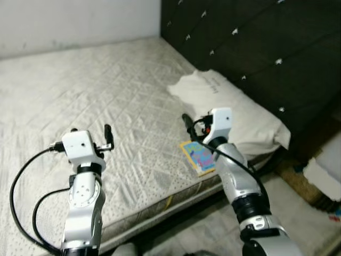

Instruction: Clean up the room

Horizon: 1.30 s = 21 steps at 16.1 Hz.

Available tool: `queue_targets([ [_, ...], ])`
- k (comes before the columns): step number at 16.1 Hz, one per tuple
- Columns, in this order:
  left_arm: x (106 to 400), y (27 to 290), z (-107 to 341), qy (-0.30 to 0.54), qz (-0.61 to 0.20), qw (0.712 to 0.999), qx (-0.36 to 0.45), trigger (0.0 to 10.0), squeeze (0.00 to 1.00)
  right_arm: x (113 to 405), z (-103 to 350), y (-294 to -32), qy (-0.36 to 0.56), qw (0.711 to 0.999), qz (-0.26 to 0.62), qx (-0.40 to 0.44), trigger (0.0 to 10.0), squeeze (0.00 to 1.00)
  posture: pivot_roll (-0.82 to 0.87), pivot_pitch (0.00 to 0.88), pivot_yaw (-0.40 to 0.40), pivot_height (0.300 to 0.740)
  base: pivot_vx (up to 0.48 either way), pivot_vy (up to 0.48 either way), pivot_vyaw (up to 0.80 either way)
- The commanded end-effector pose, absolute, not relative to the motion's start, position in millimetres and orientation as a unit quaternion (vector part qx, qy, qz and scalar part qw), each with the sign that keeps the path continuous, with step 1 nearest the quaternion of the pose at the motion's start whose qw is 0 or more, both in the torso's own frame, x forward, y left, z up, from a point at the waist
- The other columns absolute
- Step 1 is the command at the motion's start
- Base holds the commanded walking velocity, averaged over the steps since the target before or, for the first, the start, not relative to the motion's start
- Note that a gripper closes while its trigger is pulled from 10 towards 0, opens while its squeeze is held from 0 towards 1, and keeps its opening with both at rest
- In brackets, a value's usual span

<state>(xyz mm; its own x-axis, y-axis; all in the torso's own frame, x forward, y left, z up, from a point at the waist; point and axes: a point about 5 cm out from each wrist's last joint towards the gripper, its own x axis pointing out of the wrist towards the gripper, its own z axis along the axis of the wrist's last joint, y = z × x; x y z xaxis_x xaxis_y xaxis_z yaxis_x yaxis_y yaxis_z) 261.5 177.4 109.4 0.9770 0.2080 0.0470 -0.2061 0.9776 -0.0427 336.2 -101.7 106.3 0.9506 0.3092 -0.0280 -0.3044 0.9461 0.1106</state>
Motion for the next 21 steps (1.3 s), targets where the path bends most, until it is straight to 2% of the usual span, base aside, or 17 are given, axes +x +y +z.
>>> queue_targets([
  [1, 261.5, 177.9, 108.9, -0.021, 0.105, 0.994, -0.017, 10.0, 0.0, 337.9, 114.8, -99.9, 0.004, 0.986, 0.16, 0.052, 10.0, 0.0, 0.0, 0.0, -0.044, 0.74, 0.0, 0.0, 0.79],
  [14, 260.1, 181.7, 107.7, -0.02, 0.118, 0.993, -0.015, 10.0, 0.0, 337.9, 114.2, -97.1, 0.005, 0.984, 0.17, 0.053, 10.0, 0.0, 0.0, 0.0, -0.04, 0.74, 0.0, 0.0, 0.78],
  [21, 257.3, 181.6, 105.6, -0.016, 0.102, 0.994, -0.026, 10.0, 0.0, 336.5, 116.2, -97.0, -0.011, 0.986, 0.166, 0.031, 10.0, 0.0, 0.0, 0.0, -0.04, 0.74, 0.0, 0.402, 0.0],
])
